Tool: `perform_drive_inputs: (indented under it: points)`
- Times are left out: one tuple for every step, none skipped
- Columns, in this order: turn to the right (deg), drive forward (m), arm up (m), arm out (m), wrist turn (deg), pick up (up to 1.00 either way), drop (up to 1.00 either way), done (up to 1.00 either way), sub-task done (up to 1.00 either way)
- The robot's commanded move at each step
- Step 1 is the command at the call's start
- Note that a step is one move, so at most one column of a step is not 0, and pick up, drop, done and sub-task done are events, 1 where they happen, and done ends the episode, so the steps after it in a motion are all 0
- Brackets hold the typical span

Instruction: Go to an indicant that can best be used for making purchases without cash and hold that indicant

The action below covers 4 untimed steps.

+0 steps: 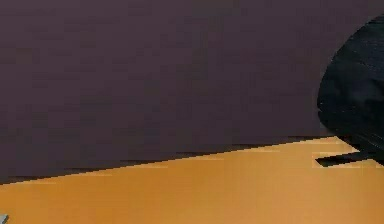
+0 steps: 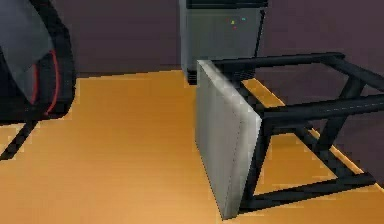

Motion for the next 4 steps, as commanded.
perform_drive_inputs:
  points:
    - [-45.0,0.0,0.0,0.0,0.0,0.0,0.0,0.0,0.0]
    - [-45.0,0.0,0.0,0.0,0.0,0.0,0.0,0.0,0.0]
    - [-45.0,0.0,0.0,0.0,0.0,0.0,0.0,0.0,0.0]
    - [-24.0,0.0,0.0,0.0,0.0,0.0,0.0,0.0,0.0]
